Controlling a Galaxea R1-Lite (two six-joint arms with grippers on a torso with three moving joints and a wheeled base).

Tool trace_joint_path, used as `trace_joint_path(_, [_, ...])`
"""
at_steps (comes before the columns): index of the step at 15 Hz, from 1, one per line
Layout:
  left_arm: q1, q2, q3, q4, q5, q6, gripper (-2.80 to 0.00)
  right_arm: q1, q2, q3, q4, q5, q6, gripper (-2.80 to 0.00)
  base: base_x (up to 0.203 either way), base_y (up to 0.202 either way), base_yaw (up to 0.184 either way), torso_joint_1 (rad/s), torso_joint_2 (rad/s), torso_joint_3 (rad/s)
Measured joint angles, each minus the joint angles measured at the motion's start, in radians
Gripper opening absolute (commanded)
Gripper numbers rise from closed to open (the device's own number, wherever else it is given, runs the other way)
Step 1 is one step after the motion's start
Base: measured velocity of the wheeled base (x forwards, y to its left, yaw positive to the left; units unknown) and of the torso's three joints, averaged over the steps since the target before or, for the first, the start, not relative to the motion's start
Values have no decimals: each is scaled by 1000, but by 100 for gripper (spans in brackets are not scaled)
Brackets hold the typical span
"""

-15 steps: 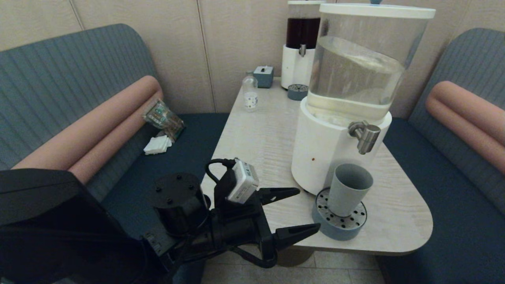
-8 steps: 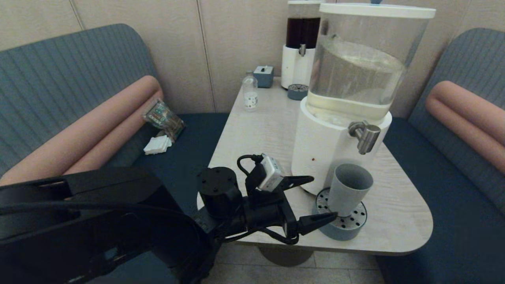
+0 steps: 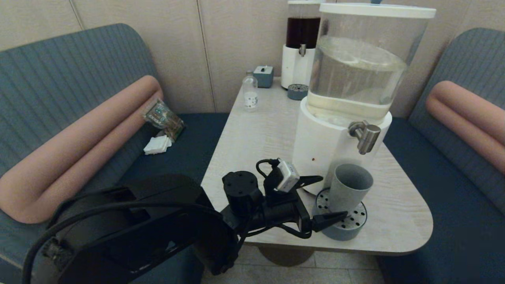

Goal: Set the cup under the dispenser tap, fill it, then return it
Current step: Place the cup next to the water dispenser

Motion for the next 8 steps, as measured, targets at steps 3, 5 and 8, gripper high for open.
trace_joint_path(3, [-3,55,-61,0,0,-2,0,0,0,0,0,0,0,-280,0,0,0,0,0,0])
trace_joint_path(5, [-5,84,-87,0,0,-1,0,0,0,0,0,0,0,-280,0,0,0,0,0,0])
trace_joint_path(8, [-12,117,-130,0,0,-3,0,0,0,0,0,0,0,-280,0,0,0,0,0,0])
